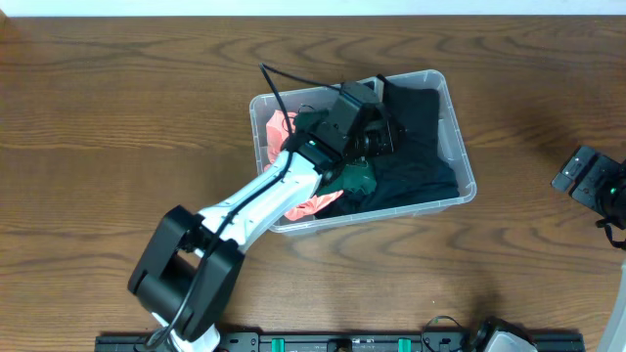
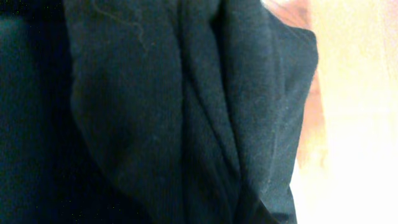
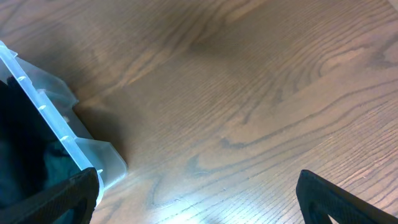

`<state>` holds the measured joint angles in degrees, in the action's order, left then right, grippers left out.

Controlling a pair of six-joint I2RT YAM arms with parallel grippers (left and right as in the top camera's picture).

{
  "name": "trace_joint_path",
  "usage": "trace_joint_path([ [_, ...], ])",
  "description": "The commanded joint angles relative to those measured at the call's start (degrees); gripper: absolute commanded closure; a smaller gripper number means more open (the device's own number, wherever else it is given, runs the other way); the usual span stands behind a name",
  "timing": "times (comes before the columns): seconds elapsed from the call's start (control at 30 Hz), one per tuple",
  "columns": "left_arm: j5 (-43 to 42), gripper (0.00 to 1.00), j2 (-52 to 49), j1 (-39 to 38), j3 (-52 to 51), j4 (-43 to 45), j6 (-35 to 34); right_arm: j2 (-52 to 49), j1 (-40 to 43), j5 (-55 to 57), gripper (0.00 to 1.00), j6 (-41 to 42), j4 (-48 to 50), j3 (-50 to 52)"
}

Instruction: Pack container

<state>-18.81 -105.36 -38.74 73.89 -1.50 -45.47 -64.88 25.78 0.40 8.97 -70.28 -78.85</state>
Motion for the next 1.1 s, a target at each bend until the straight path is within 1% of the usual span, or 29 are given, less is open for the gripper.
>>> trace_joint_path([
  [0.0, 3.4, 0.93, -0.2, -0.2, 0.5, 0.5, -10.2, -0.4, 0.4, -0.7, 0.01, 0.2, 0.0, -0.1],
  [0.03, 3.5, 0.93, -0.3, -0.2, 0.5, 0.5, -11.6, -0.4, 0.4, -0.7, 0.01, 0.2, 0.0, -0.1],
  [0.07, 3.4, 0.88, -0.2, -0.2, 0.6, 0.7, -12.3, -0.4, 0.4, -0.7, 0.01, 0.2, 0.0, -0.1],
  [0.1, 2.8, 0.72, -0.2, -0.2, 0.6, 1.0, -12.2, -0.4, 0.4, -0.7, 0.01, 0.2, 0.0, -0.1],
  [0.13, 0.9, 0.64, 0.0, -0.1, 0.6, 1.4, -10.9, -0.4, 0.4, -0.7, 0.01, 0.2, 0.0, -0.1],
  [0.2, -5.4, 0.57, 0.9, 0.9, 0.8, 3.0, -7.2, -0.4, 0.4, -0.7, 0.01, 0.2, 0.0, -0.1],
  [0.27, -7.0, 0.51, 2.8, 1.9, 1.1, 3.1, -5.8, -0.4, 0.4, -0.7, 0.01, 0.2, 0.0, -0.1],
  [0.3, -6.6, 0.46, 4.1, 2.5, 1.1, 3.1, -4.5, -0.4, 0.4, -0.7, 0.01, 0.2, 0.0, -0.1],
  [0.4, -3.8, 0.29, 9.3, 4.4, 1.1, 1.5, 1.1, -0.4, 0.4, -0.7, 0.01, 0.2, 0.0, -0.1],
  [0.43, -1.7, 0.21, 11.5, 5.3, 1.1, -0.3, 3.8, -0.4, 0.4, -0.7, 0.01, 0.2, 0.1, -0.1],
  [0.47, 0.5, 0.1, 13.5, 6.2, 1.1, -2.4, 6.0, -0.4, 0.4, -0.7, 0.01, 0.2, 0.2, -0.1],
  [0.5, 4.2, 0.02, 16.5, 7.8, 1.1, -6.4, 9.2, -0.4, 0.4, -0.7, 0.01, 0.2, 0.2, -0.1],
  [0.53, 5.7, 0.02, 17.7, 8.6, 1.1, -8.5, 10.2, -0.4, 0.4, -0.7, 0.01, 0.2, 0.2, -0.1],
  [0.6, 9.1, 0.02, 21.2, 11.8, 1.1, -15.4, 11.4, -0.4, 0.4, -1.2, 0.01, -0.4, 0.2, -0.1],
  [0.7, 9.3, 0.02, 24.0, 17.0, 1.1, -26.4, 12.5, -0.5, 0.4, -3.5, 0.01, -2.0, 0.2, -0.1],
  [0.77, 9.5, 0.02, 24.1, 20.6, 1.0, -34.4, 12.5, -1.2, 0.4, -4.1, 0.01, -2.4, 0.3, -0.1],
  [0.87, 9.4, 0.02, 23.1, 24.7, -0.7, -40.7, 12.5, -2.8, 0.4, -4.1, 0.05, -2.4, 0.4, -0.1],
  [0.93, 9.4, 0.02, 21.7, 27.3, -2.6, -43.5, 12.4, -4.4, 0.4, -4.3, 0.1, -2.4, 0.4, 0.0],
  [1.0, 9.4, 0.02, 20.3, 29.4, -4.1, -44.3, 12.4, -6.2, 0.4, -6.5, 0.18, -3.4, 0.6, 0.0],
  [1.07, 9.4, 0.02, 18.4, 31.4, -5.4, -43.8, 12.5, -8.3, 0.2, -9.7, 0.31, -4.7, 1.2, 0.0],
])
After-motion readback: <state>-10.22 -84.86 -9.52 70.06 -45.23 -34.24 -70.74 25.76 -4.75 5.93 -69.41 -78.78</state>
